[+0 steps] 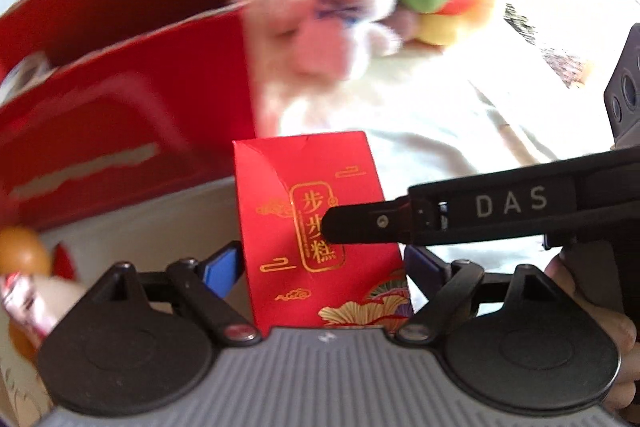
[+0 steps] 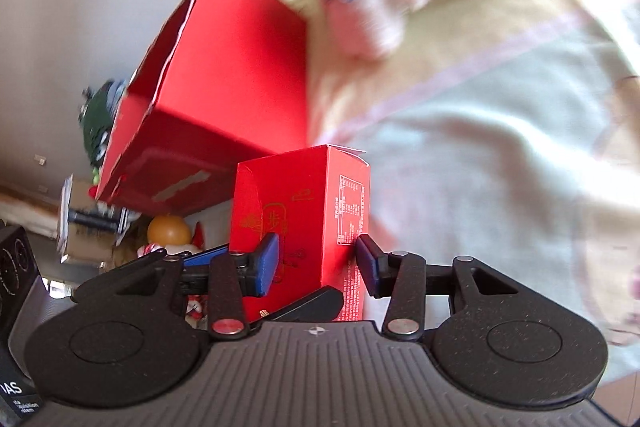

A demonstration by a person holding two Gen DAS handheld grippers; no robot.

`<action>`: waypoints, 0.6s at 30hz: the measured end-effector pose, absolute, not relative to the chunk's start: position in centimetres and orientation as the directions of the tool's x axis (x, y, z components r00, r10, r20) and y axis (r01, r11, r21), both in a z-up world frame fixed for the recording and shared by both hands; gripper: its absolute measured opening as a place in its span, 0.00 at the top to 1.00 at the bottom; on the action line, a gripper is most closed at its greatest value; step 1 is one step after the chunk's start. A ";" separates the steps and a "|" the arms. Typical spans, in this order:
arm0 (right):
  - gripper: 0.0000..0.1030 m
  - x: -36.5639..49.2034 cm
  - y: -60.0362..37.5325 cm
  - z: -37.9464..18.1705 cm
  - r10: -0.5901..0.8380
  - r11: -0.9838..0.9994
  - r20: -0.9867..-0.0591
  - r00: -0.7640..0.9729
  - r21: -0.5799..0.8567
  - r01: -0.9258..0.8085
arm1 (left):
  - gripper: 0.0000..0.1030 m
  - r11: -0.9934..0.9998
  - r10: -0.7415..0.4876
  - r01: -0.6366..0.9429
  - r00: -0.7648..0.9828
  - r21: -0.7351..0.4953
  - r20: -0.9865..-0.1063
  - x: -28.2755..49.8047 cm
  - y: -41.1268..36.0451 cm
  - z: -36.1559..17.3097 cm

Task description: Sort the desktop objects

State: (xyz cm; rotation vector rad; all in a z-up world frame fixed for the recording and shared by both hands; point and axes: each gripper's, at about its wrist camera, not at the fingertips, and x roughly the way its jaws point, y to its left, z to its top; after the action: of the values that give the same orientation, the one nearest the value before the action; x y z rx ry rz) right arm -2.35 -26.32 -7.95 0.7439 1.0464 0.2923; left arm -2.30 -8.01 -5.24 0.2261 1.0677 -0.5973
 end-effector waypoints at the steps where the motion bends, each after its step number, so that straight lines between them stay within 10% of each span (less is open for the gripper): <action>1: 0.55 -2.8 -27.1 -7.7 0.538 0.726 -0.675 0.505 0.675 0.130 | 0.17 0.808 -0.360 0.580 0.342 -0.106 -0.868 -2.5 -8.8 -5.1; 18: 0.54 -1.3 -28.8 3.1 0.416 0.779 -0.502 0.758 0.627 -0.013 | 0.17 0.727 -0.508 0.686 0.556 0.018 -0.658 -2.5 -13.1 5.8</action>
State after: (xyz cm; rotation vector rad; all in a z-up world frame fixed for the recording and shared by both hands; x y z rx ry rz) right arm -1.34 -28.83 3.10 0.6434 0.6781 0.2523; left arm -2.55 -13.08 5.80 0.2878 0.6761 -0.7162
